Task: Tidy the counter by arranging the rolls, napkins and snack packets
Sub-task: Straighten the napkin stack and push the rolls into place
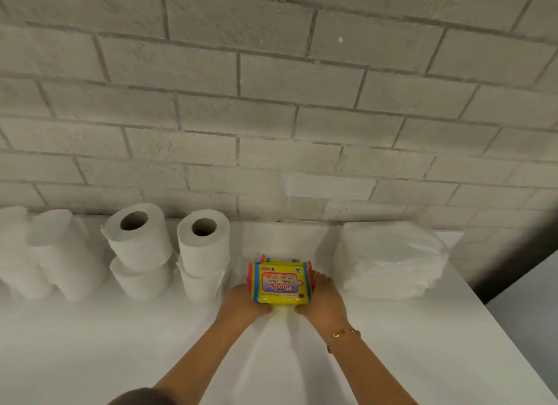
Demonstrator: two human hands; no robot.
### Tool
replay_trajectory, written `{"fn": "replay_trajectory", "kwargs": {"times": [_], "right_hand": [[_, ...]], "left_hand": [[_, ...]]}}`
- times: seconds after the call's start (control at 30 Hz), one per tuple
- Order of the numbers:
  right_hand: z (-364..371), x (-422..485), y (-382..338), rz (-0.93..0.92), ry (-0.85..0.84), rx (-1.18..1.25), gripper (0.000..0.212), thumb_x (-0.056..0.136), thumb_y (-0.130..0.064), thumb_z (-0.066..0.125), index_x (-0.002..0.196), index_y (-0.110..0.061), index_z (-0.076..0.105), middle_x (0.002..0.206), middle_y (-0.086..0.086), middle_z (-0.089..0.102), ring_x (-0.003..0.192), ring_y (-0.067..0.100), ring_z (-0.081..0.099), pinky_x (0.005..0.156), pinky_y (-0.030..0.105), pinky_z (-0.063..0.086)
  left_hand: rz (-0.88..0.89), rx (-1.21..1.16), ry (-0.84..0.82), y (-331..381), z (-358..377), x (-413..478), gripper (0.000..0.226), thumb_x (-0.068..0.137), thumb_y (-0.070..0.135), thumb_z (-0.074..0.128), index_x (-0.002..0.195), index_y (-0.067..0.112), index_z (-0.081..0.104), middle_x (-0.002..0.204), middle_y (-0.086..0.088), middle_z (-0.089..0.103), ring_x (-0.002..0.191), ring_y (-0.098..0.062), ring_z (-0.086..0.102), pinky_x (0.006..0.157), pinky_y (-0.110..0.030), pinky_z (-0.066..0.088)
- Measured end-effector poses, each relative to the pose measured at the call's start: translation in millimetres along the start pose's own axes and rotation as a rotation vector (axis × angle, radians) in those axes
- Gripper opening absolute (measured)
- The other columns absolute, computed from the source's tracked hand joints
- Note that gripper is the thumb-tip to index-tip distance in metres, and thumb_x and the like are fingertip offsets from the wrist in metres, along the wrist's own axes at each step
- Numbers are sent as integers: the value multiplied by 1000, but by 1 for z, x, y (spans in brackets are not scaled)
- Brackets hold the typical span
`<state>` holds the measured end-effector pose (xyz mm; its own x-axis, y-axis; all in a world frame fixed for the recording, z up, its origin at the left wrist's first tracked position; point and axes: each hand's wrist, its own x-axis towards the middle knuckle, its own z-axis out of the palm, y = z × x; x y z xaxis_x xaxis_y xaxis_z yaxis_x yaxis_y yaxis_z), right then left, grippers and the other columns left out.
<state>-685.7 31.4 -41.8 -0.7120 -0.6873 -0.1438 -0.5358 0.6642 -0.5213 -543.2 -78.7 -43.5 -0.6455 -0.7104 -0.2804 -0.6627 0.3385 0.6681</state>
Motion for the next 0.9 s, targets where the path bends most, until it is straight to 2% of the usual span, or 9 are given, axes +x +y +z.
{"fn": "replay_trajectory", "kwargs": {"times": [0.1, 0.17, 0.27, 0.3, 0.4, 0.5, 0.57, 0.73, 0.9], "right_hand": [[-7, 2, 4, -39, -82, 70, 59, 57, -18, 81, 109, -15, 55, 102, 0, 61, 95, 20, 64, 72, 24, 49], [-10, 7, 3, -48, -151, 91, 58, 55, -13, 82, 109, -16, 60, 101, 1, 68, 92, 18, 66, 75, 27, 55], [-12, 16, 0, -29, -228, 99, 58, 59, -4, 76, 113, -18, 62, 102, 1, 70, 91, 17, 67, 71, 21, 51], [-13, 19, 0, -1, -251, 100, 57, 60, -2, 74, 114, -17, 61, 102, 2, 69, 91, 18, 66, 70, 22, 50], [-14, 28, -1, 103, -272, 63, 56, 61, -5, 77, 114, -8, 59, 101, 3, 63, 97, 22, 64, 76, 26, 52], [-16, 31, -1, 122, -261, -159, 68, 62, -20, 81, 121, -11, 47, 120, 8, 52, 113, 24, 54, 94, 29, 48], [-15, 34, -2, 107, -278, -119, 68, 60, -15, 80, 121, -14, 49, 120, 6, 57, 110, 23, 57, 93, 30, 50], [-18, 37, -2, 113, -229, 40, 60, 64, -7, 74, 117, -11, 46, 115, 6, 61, 104, 23, 59, 81, 28, 50], [-20, 36, 2, 141, -251, -9, 51, 64, -16, 81, 108, -10, 55, 111, 6, 65, 101, 21, 62, 73, 22, 46]], "left_hand": [[33, 159, -23, 4, -4, 2, 37, 71, 38, 69, 107, 28, 63, 102, 2, 69, 94, -15, 65, 69, -18, 48], [27, 153, -46, 8, -5, 5, 42, 66, 33, 74, 106, 28, 63, 99, 3, 68, 90, -15, 65, 72, -22, 52], [10, 76, -67, 14, -6, 11, 42, 61, 19, 76, 101, 24, 65, 85, 5, 66, 71, -9, 62, 51, -10, 45], [0, 45, -67, 17, -6, 14, 46, 60, 17, 78, 104, 22, 64, 88, 3, 68, 72, -9, 62, 52, -11, 45], [-88, 1, -54, 23, -4, 19, 65, 58, 20, 83, 116, 16, 54, 111, -3, 66, 98, -18, 63, 77, -24, 53], [-151, -3, -81, 22, 3, 21, 62, 59, 19, 83, 115, 12, 57, 109, -6, 68, 98, -21, 66, 78, -27, 54], [-132, -36, -82, 23, 10, 22, 58, 60, 14, 81, 113, 14, 61, 106, -7, 69, 94, -22, 68, 75, -28, 56], [-70, -66, 65, 23, 14, 21, 54, 58, 16, 81, 109, 15, 63, 108, -8, 67, 96, -21, 66, 74, -26, 54], [-167, -63, 30, 10, 7, 25, 72, 56, 20, 86, 116, 8, 47, 114, -7, 62, 98, -19, 62, 79, -25, 51]]}}
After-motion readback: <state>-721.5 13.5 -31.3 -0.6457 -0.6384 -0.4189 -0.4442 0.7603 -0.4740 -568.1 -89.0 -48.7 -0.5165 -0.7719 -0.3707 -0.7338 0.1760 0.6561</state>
